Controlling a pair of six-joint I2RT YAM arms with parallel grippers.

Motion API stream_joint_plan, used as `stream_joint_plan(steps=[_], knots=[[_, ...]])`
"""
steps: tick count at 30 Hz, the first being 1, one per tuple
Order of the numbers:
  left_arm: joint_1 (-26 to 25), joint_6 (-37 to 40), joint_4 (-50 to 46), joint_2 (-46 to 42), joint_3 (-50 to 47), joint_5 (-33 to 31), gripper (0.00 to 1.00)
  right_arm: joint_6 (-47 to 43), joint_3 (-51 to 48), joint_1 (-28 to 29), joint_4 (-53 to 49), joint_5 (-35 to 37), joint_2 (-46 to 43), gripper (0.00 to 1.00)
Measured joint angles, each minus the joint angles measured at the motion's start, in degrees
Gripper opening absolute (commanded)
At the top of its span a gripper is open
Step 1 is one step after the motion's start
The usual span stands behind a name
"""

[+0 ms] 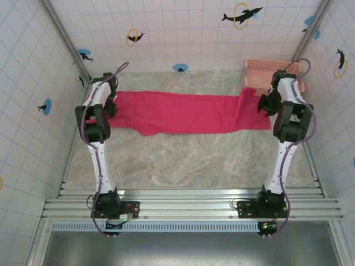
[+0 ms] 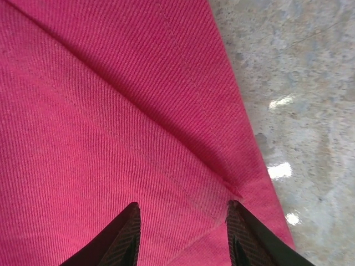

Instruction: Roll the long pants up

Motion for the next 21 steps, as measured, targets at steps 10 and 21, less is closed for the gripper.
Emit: stream_joint_plan(steps=[10,21], knots=[[-0.11,0.0,-0.02,0.0,0.0,0.02,0.98,0.87,0.13,0.85,-0.28,3.19,0.94,0.3],[-0.28,0.0,-0.07,0.0,-0.02,0.02,0.98,-1.01,2.34,4.39,-2.71,11.69,2.45,0.07]])
